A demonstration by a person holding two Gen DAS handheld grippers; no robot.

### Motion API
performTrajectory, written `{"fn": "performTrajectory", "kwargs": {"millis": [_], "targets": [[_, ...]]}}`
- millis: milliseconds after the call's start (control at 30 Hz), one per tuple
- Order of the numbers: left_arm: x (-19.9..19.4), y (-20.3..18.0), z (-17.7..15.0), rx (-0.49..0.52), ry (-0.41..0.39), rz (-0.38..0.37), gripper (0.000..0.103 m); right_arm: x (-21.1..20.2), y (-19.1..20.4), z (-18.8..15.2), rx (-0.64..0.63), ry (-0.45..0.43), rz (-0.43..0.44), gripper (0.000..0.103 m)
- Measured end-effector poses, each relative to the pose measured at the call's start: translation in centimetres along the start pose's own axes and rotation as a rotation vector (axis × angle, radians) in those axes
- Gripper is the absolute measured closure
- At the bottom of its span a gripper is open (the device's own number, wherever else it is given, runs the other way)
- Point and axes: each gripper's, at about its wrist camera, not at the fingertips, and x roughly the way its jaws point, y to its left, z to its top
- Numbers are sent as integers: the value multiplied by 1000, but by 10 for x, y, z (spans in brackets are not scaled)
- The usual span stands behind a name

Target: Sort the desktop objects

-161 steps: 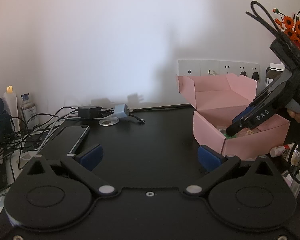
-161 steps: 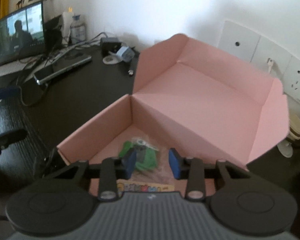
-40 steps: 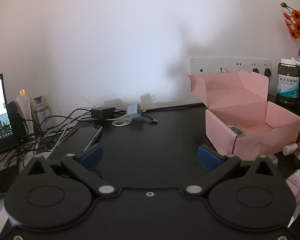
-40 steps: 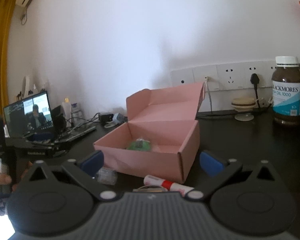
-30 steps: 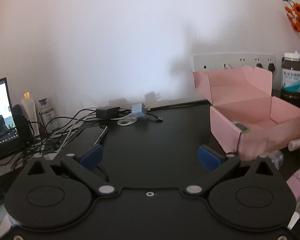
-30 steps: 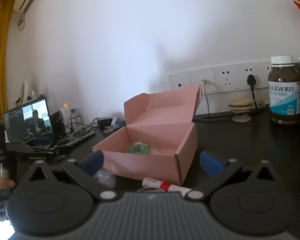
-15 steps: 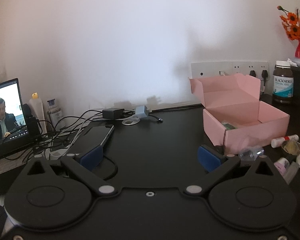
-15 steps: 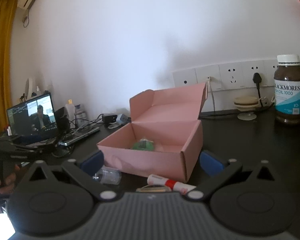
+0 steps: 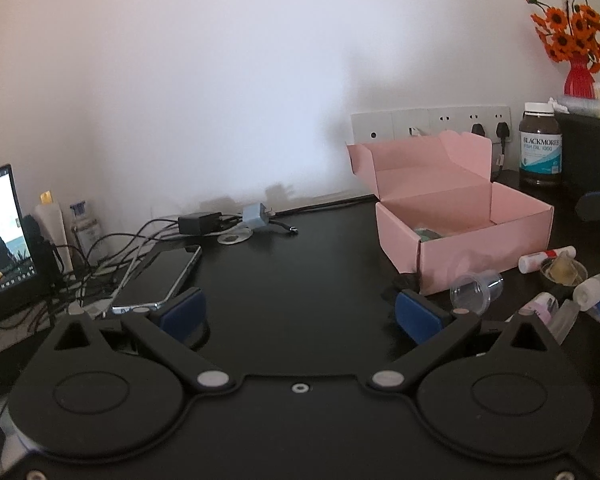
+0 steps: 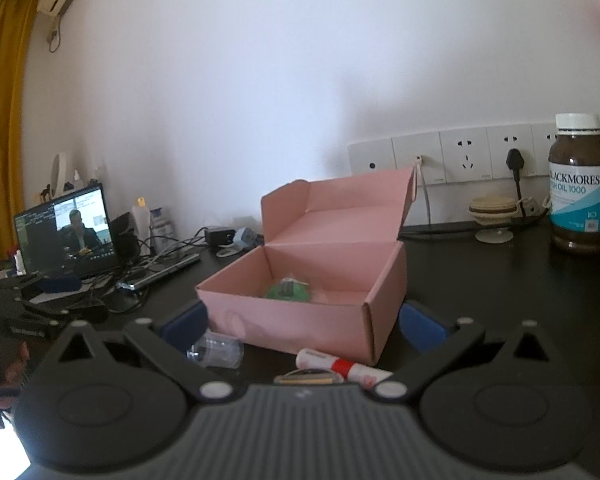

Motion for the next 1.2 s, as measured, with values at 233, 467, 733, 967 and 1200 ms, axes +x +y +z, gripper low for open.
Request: {"fn": "performTrajectory", "kwargs": {"millis": [233, 467, 733, 967, 1200], "targets": [[0, -1, 2, 17, -73, -40, 0, 0, 0, 0, -2, -2, 4, 1], [-2, -14, 2, 116, -103, -13, 0, -1, 0, 0, -1, -1, 10, 1], [10, -14, 6, 110, -15, 9, 0, -1, -1, 0, 2, 0, 14, 1], [17, -16, 7, 144, 23, 37, 0, 0, -1, 0, 3, 3, 18, 1], [16, -22, 5, 210, -23, 74, 0, 0, -1, 0, 5, 5, 20, 1]]}}
